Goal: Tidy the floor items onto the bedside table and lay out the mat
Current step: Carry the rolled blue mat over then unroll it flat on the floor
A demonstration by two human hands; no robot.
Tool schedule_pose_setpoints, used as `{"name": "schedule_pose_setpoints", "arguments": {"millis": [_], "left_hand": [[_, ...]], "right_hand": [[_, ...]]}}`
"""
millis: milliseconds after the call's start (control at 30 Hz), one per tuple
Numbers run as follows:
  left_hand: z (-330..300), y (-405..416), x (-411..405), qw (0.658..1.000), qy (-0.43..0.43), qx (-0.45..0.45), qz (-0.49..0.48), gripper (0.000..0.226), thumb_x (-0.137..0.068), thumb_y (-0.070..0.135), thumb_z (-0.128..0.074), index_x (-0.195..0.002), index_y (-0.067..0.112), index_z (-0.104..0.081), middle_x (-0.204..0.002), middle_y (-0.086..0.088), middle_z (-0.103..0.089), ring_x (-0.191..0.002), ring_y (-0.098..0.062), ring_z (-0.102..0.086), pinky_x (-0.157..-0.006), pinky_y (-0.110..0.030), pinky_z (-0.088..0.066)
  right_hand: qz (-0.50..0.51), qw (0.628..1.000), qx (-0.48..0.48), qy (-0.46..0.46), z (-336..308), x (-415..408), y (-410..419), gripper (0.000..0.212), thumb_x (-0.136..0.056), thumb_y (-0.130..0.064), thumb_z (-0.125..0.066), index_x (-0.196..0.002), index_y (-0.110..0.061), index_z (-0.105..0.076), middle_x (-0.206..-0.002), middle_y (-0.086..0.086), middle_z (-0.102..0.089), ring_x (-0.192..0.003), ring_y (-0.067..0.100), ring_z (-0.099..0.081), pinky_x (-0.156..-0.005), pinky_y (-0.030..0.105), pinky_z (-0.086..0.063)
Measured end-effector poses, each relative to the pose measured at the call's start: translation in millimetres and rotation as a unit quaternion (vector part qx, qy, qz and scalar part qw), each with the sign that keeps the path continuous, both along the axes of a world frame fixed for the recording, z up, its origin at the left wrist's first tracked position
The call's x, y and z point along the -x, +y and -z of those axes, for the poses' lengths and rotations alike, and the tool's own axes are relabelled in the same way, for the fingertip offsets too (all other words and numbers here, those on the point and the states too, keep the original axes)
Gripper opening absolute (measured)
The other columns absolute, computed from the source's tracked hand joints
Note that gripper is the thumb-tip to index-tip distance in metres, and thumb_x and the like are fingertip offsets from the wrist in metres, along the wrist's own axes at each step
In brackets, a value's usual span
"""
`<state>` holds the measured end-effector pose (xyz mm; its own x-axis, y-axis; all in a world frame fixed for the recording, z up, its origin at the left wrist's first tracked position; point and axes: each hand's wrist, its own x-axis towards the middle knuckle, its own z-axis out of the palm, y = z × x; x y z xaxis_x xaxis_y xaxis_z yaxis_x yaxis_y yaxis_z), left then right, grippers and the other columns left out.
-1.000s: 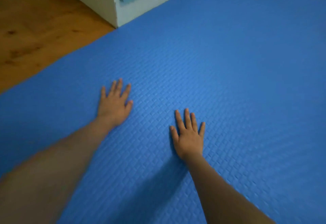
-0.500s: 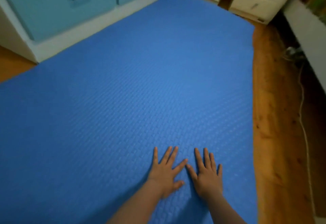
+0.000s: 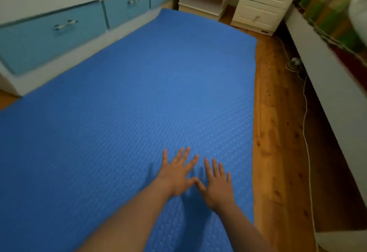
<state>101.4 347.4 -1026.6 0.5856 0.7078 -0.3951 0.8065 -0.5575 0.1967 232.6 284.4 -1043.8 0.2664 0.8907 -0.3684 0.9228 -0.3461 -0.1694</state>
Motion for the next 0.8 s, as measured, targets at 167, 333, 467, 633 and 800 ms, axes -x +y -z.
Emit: {"name": "schedule_pose_setpoints", "arguments": {"millis": [167, 333, 467, 633, 800], "left_hand": [[-118.0, 22.2, 14.5, 0.998, 0.015, -0.058, -0.014, 0.066, -0.096, 0.054, -0.023, -0.149, 0.032, 0.008, -0.159, -0.002, 0.015, -0.148, -0.018, 0.010, -0.111, -0.063, 0.008], [-243.8, 39.9, 35.2, 0.993, -0.037, -0.061, -0.096, 0.065, -0.096, 0.053, -0.024, -0.149, 0.031, 0.006, -0.160, -0.003, 0.012, -0.149, -0.018, 0.008, -0.112, -0.064, 0.007], [-316.6, 44.1, 58.3, 0.993, -0.025, -0.078, -0.081, 0.065, -0.096, 0.053, -0.024, -0.149, 0.031, 0.006, -0.160, -0.002, 0.012, -0.149, -0.019, 0.008, -0.112, -0.063, 0.008], [-365.7, 31.6, 99.7, 0.982, -0.025, -0.055, -0.178, 0.066, -0.096, 0.054, -0.023, -0.149, 0.030, 0.006, -0.160, -0.003, 0.013, -0.148, -0.019, 0.009, -0.112, -0.064, 0.009], [-430.7, 20.6, 128.0, 0.981, -0.010, -0.080, -0.175, 0.067, -0.095, 0.055, -0.022, -0.149, 0.031, 0.008, -0.160, -0.002, 0.014, -0.148, -0.019, 0.011, -0.112, -0.064, 0.010]], "right_hand": [[-0.036, 0.997, -0.068, 0.020, -122.5, 15.6, 22.0, 0.085, -0.082, -0.071, -0.021, -0.150, -0.023, -0.001, -0.160, 0.006, 0.002, -0.148, 0.024, 0.002, -0.118, 0.044, -0.001], [-0.069, 0.990, -0.122, 0.012, -237.4, 33.8, 36.2, 0.071, -0.094, -0.048, -0.040, -0.150, -0.021, -0.006, -0.160, 0.008, -0.002, -0.148, 0.026, -0.001, -0.118, 0.047, -0.002], [-0.062, 0.989, -0.129, 0.031, -296.3, 53.1, 43.6, 0.072, -0.094, -0.048, -0.040, -0.150, -0.021, -0.005, -0.160, 0.008, -0.001, -0.148, 0.025, 0.000, -0.118, 0.048, -0.001], [-0.107, 0.986, -0.124, 0.039, -362.9, 81.0, 47.6, 0.071, -0.095, -0.048, -0.038, -0.150, -0.022, -0.002, -0.160, 0.006, 0.002, -0.148, 0.023, 0.002, -0.118, 0.047, 0.000], [-0.125, 0.986, -0.101, 0.039, -402.8, 93.1, 33.2, 0.072, -0.094, -0.049, -0.038, -0.150, -0.023, -0.001, -0.160, 0.005, 0.002, -0.148, 0.023, 0.003, -0.117, 0.050, 0.000]]}}
